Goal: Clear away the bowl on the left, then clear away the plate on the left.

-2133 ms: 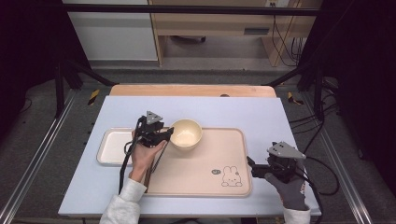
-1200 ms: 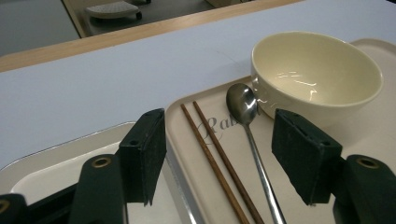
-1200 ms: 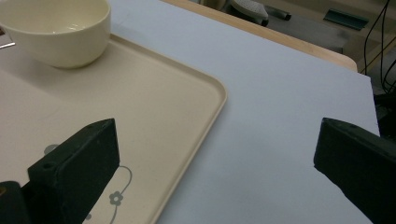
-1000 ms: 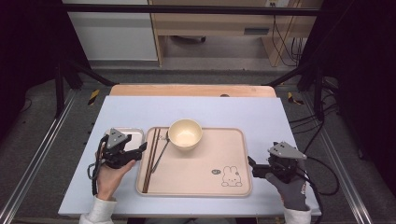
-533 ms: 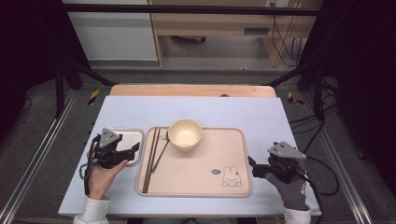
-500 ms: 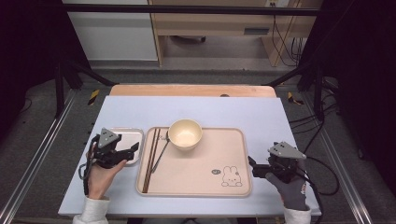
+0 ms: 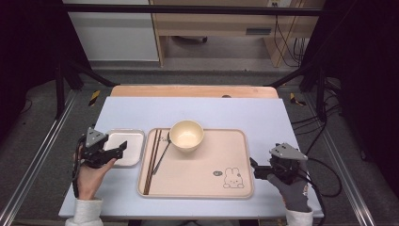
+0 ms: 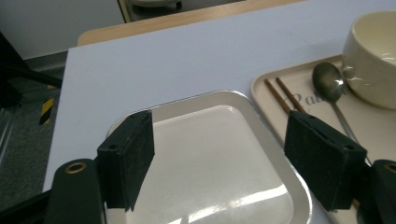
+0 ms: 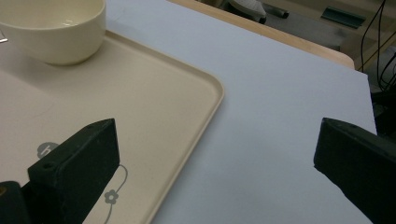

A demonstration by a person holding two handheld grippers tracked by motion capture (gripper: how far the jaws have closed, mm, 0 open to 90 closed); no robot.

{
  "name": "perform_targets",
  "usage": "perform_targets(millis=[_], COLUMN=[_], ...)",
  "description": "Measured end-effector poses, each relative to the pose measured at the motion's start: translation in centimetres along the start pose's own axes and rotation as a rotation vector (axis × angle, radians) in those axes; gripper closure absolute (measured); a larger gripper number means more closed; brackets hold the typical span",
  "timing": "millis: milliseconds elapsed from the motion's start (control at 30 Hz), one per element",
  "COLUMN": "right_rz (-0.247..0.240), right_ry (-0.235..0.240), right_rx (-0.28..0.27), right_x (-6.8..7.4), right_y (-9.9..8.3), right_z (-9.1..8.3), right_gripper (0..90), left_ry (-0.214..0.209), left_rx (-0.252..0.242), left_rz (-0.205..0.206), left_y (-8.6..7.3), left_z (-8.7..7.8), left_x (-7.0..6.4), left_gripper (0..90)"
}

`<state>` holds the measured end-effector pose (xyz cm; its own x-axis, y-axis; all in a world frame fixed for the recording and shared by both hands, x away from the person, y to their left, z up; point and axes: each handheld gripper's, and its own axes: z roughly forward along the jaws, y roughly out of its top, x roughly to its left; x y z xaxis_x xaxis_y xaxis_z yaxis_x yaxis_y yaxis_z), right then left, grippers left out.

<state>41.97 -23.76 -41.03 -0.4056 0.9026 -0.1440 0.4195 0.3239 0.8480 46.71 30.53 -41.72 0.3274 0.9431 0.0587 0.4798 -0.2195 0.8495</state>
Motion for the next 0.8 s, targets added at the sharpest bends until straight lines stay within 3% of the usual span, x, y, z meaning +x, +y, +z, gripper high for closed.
perform_targets(millis=[500, 600, 800], right_rz=[-0.001, 0.001, 0.007], right_ry=[0.0, 0.003, 0.008], right_rx=[-0.009, -0.011, -0.025], right_x=[-0.1, -0.1, -0.3], right_y=[0.1, 0.1, 0.1], right_z=[-0.2, -0.3, -0.6], right_gripper=[0.5, 0.5, 0.5], left_ry=[0.071, 0.086, 0.089], left_rx=[0.08, 0.109, 0.126], left_rz=[-0.063, -0.058, -0.084], left_y=[-1.6, -1.8, -2.3], left_z=[0.8, 1.3, 1.9], left_x=[3.3, 3.8, 4.6], left_gripper=[24.4, 24.7, 26.1])
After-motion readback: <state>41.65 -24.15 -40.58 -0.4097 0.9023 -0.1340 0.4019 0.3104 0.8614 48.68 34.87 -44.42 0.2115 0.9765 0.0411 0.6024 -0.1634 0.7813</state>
